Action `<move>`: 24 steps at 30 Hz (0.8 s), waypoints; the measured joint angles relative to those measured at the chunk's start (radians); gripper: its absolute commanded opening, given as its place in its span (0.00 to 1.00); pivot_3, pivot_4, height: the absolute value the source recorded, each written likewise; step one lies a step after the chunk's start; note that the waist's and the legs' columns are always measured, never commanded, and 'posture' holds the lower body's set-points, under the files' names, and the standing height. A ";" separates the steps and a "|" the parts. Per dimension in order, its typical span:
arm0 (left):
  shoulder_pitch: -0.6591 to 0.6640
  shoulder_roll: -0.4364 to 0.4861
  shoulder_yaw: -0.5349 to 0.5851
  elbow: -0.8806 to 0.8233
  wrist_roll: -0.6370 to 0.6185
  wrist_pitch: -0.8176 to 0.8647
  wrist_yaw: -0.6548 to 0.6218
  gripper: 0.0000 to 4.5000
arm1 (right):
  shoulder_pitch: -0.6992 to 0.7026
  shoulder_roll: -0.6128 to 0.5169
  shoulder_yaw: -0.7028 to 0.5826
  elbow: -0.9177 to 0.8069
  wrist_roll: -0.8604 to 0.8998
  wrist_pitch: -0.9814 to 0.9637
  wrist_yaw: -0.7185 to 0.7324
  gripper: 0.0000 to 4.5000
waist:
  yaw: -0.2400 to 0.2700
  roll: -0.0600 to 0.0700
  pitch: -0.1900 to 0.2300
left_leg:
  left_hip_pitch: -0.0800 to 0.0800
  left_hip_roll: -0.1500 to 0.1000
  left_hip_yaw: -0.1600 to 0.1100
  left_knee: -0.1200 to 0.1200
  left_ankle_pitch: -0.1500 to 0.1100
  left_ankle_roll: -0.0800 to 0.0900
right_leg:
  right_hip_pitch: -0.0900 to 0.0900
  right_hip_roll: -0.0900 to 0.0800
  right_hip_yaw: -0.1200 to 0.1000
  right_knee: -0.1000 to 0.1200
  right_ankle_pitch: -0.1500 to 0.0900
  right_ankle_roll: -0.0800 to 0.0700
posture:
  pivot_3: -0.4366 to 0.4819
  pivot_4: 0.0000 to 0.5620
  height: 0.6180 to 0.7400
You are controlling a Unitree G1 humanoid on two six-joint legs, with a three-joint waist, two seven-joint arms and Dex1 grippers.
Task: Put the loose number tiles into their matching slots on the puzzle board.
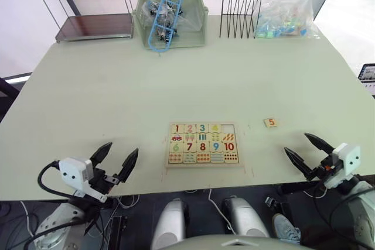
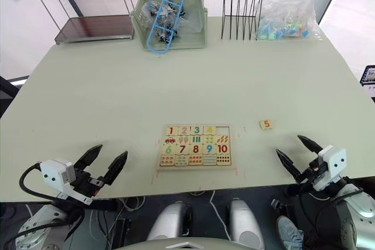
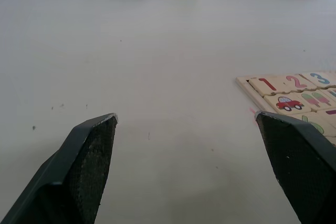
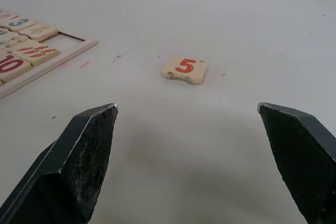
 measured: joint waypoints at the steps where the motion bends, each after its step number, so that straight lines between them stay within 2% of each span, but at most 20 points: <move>1: -0.005 0.000 0.000 0.012 0.000 -0.005 0.000 1.00 | -0.004 -0.005 0.000 -0.002 0.000 0.004 -0.002 1.00 | 0.000 0.000 0.000 | 0.000 0.000 0.000 0.000 0.000 0.000 | 0.000 0.000 0.000 0.000 0.000 0.000 | 0.48 0.27 1.00; 24: -0.019 0.007 0.000 0.038 0.009 -0.018 -0.014 1.00 | -0.003 -0.003 0.006 -0.012 0.007 0.020 -0.009 1.00 | 0.000 0.000 0.000 | 0.000 0.000 0.000 0.000 0.000 0.000 | 0.000 0.000 0.000 0.000 0.000 0.000 | 0.48 0.27 1.00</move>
